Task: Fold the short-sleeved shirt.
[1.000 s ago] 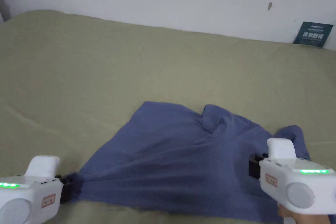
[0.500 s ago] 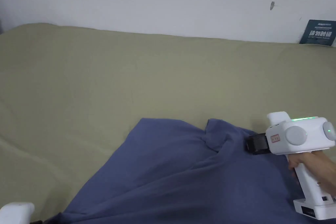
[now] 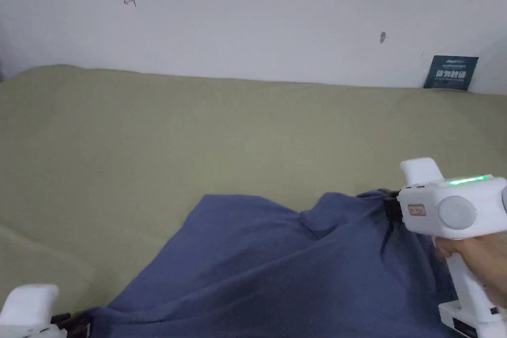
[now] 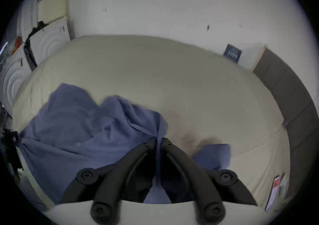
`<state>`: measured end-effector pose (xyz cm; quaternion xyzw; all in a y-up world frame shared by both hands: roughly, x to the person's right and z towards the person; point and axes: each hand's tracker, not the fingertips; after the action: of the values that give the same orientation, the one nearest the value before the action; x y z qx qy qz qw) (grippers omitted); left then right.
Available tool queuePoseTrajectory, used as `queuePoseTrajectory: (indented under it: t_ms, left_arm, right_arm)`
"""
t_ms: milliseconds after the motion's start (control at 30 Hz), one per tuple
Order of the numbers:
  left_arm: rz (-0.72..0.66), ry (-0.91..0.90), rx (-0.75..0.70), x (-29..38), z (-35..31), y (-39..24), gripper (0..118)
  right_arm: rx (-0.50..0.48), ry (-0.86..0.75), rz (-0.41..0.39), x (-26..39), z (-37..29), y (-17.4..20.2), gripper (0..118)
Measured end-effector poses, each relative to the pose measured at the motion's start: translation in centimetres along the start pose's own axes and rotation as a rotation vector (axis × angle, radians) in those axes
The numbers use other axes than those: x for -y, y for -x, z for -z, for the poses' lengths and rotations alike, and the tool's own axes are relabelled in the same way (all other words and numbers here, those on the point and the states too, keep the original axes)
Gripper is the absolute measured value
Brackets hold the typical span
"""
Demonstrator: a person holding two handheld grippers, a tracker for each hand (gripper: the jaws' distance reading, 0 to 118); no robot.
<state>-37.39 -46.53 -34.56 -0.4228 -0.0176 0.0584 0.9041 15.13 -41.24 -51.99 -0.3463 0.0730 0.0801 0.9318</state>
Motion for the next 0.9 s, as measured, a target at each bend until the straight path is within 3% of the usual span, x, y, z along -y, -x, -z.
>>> queuePoseTrajectory:
  t_ms: [333,500,700,900]
  left_arm:
    - [0.030,-0.226,0.001,-10.0,-8.5,-5.7,1]
    - [0.083,-0.302,-0.043,-17.7,-11.6,-8.6,1]
    - [0.111,-0.382,-0.105,-25.9,-13.3,-12.1,1]
    - [0.089,-0.421,-0.200,-32.6,-13.0,-14.3,1]
  right_arm:
    - [0.126,-0.288,-0.056,-6.0,-19.0,-2.7,9]
    - [0.234,-0.395,0.004,-9.2,-25.1,-5.1,9]
    - [0.281,-0.463,0.093,-13.7,-26.8,-7.7,9]
    - [0.300,-0.488,0.111,-20.1,-24.7,-9.4,9]
